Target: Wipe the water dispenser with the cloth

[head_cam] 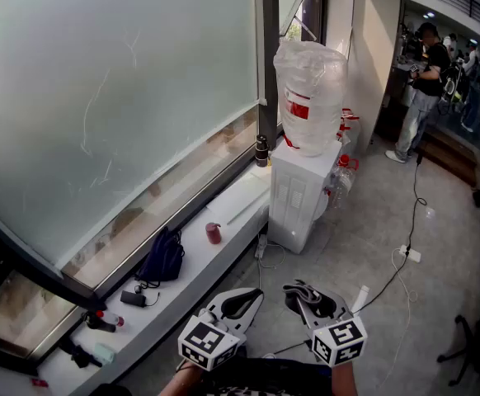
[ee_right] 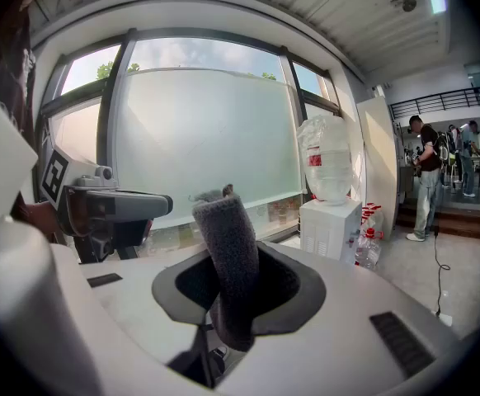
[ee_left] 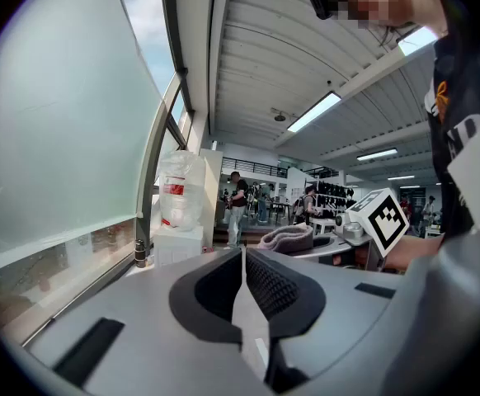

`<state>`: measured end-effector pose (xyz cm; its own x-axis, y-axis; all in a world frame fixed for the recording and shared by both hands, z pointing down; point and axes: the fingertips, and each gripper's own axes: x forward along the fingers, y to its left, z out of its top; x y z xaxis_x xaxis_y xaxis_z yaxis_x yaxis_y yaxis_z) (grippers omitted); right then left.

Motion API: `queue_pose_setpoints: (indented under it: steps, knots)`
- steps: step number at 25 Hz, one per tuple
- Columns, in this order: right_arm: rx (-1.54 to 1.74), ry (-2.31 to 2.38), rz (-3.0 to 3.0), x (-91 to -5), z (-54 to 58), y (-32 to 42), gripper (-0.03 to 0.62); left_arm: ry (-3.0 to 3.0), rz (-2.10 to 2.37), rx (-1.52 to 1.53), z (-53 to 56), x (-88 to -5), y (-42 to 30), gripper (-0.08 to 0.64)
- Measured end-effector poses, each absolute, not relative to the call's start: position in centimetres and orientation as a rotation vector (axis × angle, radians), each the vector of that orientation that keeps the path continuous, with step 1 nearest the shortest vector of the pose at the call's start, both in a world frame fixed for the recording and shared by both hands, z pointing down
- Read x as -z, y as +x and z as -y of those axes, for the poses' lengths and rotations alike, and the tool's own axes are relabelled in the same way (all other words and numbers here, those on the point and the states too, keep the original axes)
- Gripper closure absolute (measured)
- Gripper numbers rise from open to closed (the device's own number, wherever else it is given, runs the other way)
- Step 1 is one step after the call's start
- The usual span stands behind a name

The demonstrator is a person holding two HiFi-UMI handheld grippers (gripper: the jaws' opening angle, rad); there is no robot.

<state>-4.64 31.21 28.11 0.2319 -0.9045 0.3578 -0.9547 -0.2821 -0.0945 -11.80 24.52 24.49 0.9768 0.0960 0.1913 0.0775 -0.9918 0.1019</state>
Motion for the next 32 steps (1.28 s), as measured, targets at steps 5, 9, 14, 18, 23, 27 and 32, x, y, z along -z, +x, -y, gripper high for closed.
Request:
queue_pose_setpoints:
  steps: [5, 9, 14, 18, 23, 27, 32]
  knots:
    - [-0.516, 2.348, 1.789, -28.4, -31.9, -4.7, 0.488, 3.039, -0.125, -0.279, -25.2, -24.3, -11.9, 0.531]
    - [-0.506, 2.356, 1.786, -28.1, -32.8, -4.5, 0.488, 3.042, -0.113, -0.256, -25.7, -23.7, -11.9, 0.531]
    - [-0.494, 2.388, 1.797, -27.9, -34.3, -4.2, 0.488, 3.024, -0.088, -0.231, -26.7, -23.5, -11.9, 0.532]
    - [-0.500, 2.400, 1.792, -27.9, -35.5, -3.9, 0.486, 3.021, -0.095, -0.238, -27.7, -23.3, -12.0, 0.531]
    - [-0.514, 2.420, 1.791, -27.9, -36.6, -3.8, 0.486, 3.018, -0.087, -0.256, -27.6, -23.3, -11.4, 0.531]
    - [-0.515, 2.471, 1.758, -27.8, -37.5, -2.6, 0.486, 3.036, -0.117, -0.275, -27.7, -22.9, -10.3, 0.531]
    - [-0.546, 2.524, 1.722, -28.3, -37.9, -1.1, 0.486, 3.043, -0.168, -0.300, -27.5, -22.8, -8.1, 0.531]
